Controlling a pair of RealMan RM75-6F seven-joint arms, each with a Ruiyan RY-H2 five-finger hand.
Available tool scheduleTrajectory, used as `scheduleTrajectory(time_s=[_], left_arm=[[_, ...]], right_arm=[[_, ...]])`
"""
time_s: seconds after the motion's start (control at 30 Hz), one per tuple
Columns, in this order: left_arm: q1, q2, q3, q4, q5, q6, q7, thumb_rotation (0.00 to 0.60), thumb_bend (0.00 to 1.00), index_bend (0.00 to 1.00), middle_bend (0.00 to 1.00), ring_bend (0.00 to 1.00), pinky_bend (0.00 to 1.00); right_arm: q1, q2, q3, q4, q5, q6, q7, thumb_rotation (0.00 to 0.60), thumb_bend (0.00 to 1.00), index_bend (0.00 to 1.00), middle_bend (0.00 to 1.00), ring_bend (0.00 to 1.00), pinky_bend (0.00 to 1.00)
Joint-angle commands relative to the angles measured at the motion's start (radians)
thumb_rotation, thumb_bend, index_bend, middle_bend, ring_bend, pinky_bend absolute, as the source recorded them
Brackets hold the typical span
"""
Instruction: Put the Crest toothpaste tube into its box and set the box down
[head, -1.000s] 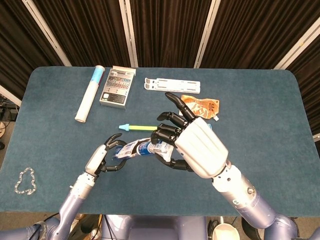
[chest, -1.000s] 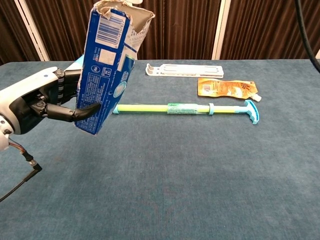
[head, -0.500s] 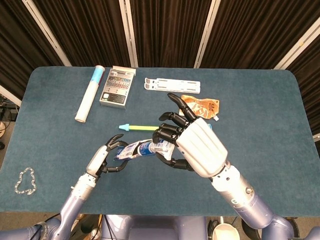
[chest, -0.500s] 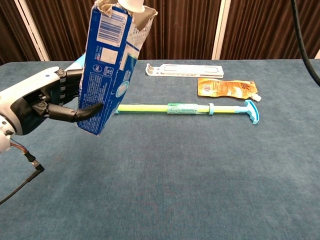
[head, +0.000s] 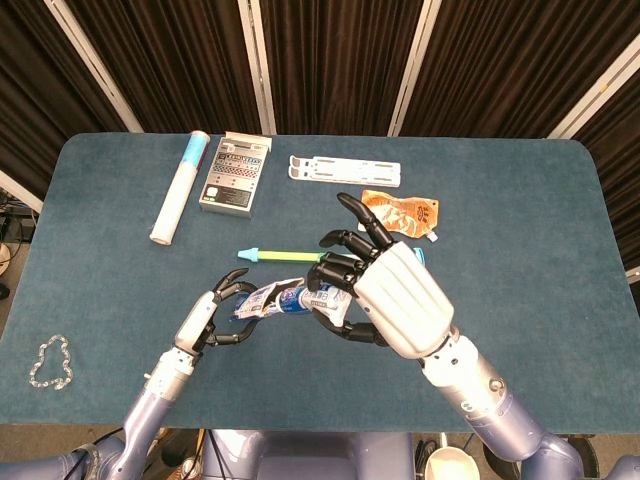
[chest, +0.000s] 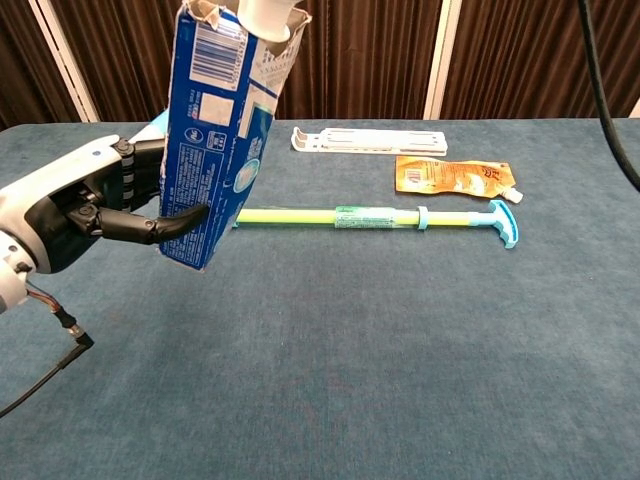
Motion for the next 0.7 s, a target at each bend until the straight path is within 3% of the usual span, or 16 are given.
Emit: scheduleTrajectory(time_s=[0.03,0.7], left_arm=[[0.0,0.001,0.0,0.001,0.001,0.002,0.0,0.6,0.46,0.4,0.39,0.09,0.07],[0.003,0.0,0.002,0.009,-0.003,0.002,-0.011,0.6,0.46,0.41,0.39,0.09,0.07]], right_arm=[[-0.003,-0.003,-0.004,0.0,-0.001,0.001,-0.002,0.6,0.55,0.54,0.69,0.33,0.0],[0.003,-0.062,-0.027,0.0,0.002,-0.007,-0.06,0.6,0.55,0.54,0.69,0.33,0.0]])
